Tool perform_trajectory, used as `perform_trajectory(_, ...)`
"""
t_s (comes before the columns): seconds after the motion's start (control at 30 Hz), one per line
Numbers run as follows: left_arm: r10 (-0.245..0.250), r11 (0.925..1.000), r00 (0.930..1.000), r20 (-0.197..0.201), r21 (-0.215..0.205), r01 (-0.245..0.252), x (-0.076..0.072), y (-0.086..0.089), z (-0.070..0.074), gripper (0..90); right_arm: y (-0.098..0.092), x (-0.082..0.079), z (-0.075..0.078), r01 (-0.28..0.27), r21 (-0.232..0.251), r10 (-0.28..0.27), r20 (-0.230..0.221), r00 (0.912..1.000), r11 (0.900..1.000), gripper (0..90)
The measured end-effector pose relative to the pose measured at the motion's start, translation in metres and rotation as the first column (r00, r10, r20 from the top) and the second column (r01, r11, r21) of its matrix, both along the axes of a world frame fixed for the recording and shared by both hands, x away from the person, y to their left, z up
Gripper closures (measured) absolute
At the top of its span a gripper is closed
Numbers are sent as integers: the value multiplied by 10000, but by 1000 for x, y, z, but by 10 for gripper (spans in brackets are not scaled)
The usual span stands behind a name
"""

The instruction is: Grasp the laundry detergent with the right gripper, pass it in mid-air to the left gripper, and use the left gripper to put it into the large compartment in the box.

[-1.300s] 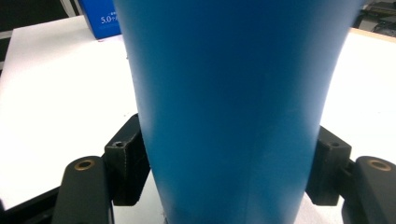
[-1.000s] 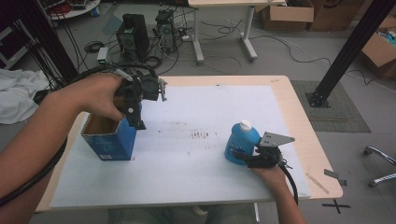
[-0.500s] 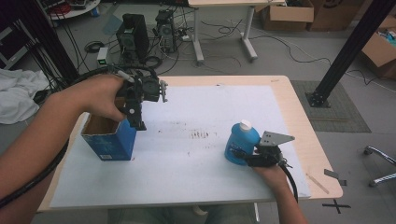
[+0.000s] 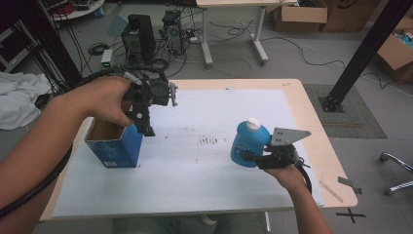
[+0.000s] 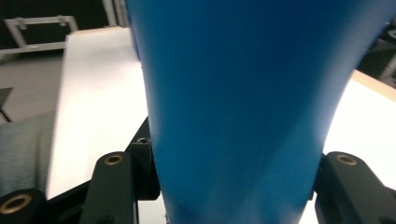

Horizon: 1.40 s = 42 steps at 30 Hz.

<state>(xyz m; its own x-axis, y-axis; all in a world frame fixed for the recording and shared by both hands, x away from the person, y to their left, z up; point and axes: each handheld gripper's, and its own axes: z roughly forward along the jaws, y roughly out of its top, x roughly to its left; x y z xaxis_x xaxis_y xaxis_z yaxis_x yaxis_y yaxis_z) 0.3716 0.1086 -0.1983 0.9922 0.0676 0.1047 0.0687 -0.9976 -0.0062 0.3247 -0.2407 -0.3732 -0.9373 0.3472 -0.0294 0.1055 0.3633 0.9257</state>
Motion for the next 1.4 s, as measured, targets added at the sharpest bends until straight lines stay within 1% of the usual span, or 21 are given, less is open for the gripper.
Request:
perform_trajectory(0.03,0,10000,10000,0,0,0,0,0,0,3,0,0,0,0,0,0,0,10000,10000,439)
perform_trajectory(0.07,-43,10000,10000,-42,1,43,-1,-1,0,3,3,-1,3,-153,-38,153,24,9999,9999,438)
perform_trajectory(0.13,-136,9999,9998,-125,0,136,-3,-6,-2,1,13,-2,9,-691,-160,691,9,9976,9975,438)
perform_trajectory(0.23,-285,9996,9995,-162,6,285,-7,-11,-4,1,24,-1,9,-1272,-83,1271,-94,9918,9918,438)
perform_trajectory(0.27,-285,9996,9995,-162,6,285,-7,-11,-4,1,29,0,8,-1433,-156,1431,-116,9896,9896,438)
perform_trajectory(0.3,-314,9995,9993,-177,-7,314,-8,-12,-5,1,29,0,8,-1433,-156,1431,-116,9896,9896,438)
perform_trajectory(0.33,-358,9994,9991,-210,-2,358,-11,-15,-6,1,39,1,7,-1709,-295,1705,-163,9852,9848,439)
perform_trajectory(0.43,-444,9990,9988,-218,-67,443,-14,-18,-7,1,56,1,3,-2135,-361,2125,-294,9767,9763,439)
perform_trajectory(0.47,-448,9988,9987,-255,-232,442,-16,-21,-7,1,60,2,2,-2218,-387,2207,-316,9748,9743,440)
perform_trajectory(0.5,-448,9988,9987,-255,-232,442,-16,-21,-7,1,60,2,2,-2218,-387,2207,-316,9748,9743,440)
perform_trajectory(0.6,-570,9969,9978,-339,-557,550,-20,-28,-10,1,84,4,-5,-2535,-264,2525,-363,9669,9670,440)
perform_trajectory(0.67,-677,9962,9970,-382,-579,654,-22,-32,-12,1,96,7,-9,-2738,-228,2726,-423,9612,9615,441)
perform_trajectory(0.7,-677,9962,9970,-382,-579,654,-22,-32,-12,2,96,7,-9,-2738,-228,2726,-423,9612,9615,441)
perform_trajectory(0.8,-818,9954,9956,-452,-536,794,-27,-40,-15,1,116,10,-12,-2965,-257,2952,-463,9543,9547,443)
perform_trajectory(0.87,-884,9948,9949,-481,-545,857,-28,-42,-15,1,124,12,-11,-3104,-193,3093,-473,9498,9504,443)
perform_trajectory(0.93,-920,9946,9946,-489,-525,894,-30,-43,-15,1,127,13,-11,-3151,-174,3140,-477,9482,9489,444)
perform_trajectory(0.97,-935,9944,9944,-489,-534,909,-30,-44,-15,2,135,14,-10,-3208,-163,3199,-444,9464,9470,445)
perform_trajectory(1.0,-937,9946,9944,-495,-500,912,-32,-45,-15,2,135,14,-10,-3208,-163,3199,-444,9464,9470,445)
perform_trajectory(1.07,-988,9942,9939,-496,-483,964,-34,-46,-15,2,147,16,-8,-3335,-186,3326,-418,9422,9426,445)
perform_trajectory(1.27,-1046,9937,9933,-498,-454,1023,-38,-48,-19,3,160,17,-4,-3502,-243,3490,-431,9361,9364,446)
perform_trajectory(1.4,-1043,9939,9932,-513,-415,1022,-39,-49,-22,3,168,17,-1,-3618,-196,3612,-291,9320,9320,446)
